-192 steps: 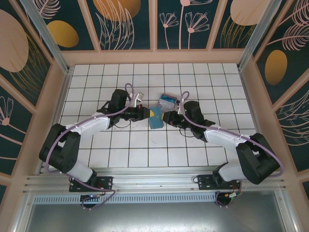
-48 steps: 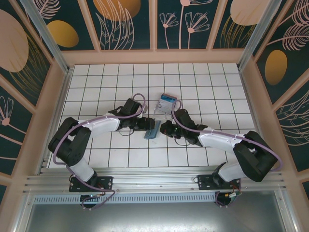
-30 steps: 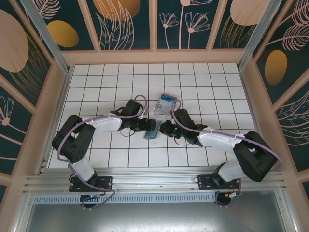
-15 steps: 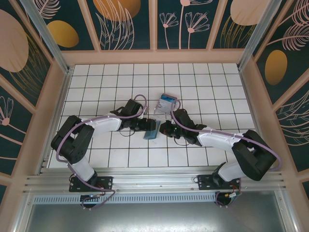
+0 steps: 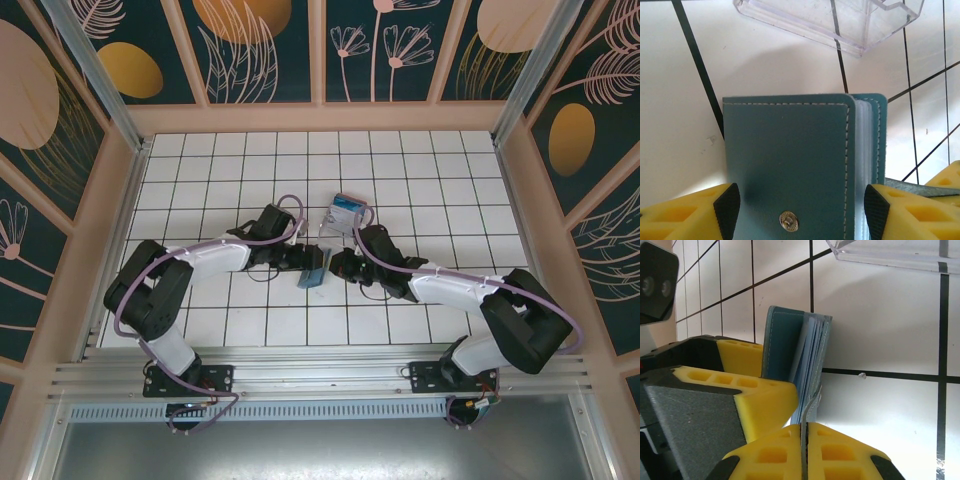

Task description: Put the credit cards into the card holder

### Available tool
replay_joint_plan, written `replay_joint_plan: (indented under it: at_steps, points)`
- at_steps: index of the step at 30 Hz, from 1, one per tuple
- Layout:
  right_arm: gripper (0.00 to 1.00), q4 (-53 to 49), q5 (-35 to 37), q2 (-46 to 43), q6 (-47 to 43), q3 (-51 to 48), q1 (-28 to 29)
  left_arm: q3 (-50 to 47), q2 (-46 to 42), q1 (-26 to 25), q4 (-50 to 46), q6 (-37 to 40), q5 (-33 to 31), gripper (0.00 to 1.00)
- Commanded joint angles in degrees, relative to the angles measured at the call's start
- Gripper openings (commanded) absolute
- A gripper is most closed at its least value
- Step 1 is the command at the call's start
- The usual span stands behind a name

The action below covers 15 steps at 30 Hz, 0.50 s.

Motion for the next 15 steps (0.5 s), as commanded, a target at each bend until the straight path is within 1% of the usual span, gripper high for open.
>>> replay_joint_plan:
  at_steps: [1,3,7,11,15]
  points:
    - [0.08,2.15,-1.02,0.61,0.69,0.44,0.27,0.50,0.66,-0.42,-1.62,1.41,1.09,0.69]
    - [0.08,2.22,-1.03,0.69,0.72,0.53,0.34,0.59,2.35,-0.45,-1.80,1.53,0.90,0.67]
    - [0.08,1.89,-0.76,0.53,0.59,0.55,0.37,0.29,2.82,-0.45,-1.71,1.54,0.85,0.63]
    - [0.09,1.98,-0.77,0.52,0.68,0.36,0.37,0.28,3.05,-0.48,-1.37,1.44,0.82,0.62]
    - [0.09,1.94,-0.68,0.53,0.60,0.42,0.29,0.24,3.17,-0.50,-1.27,1.53,0.55,0.57]
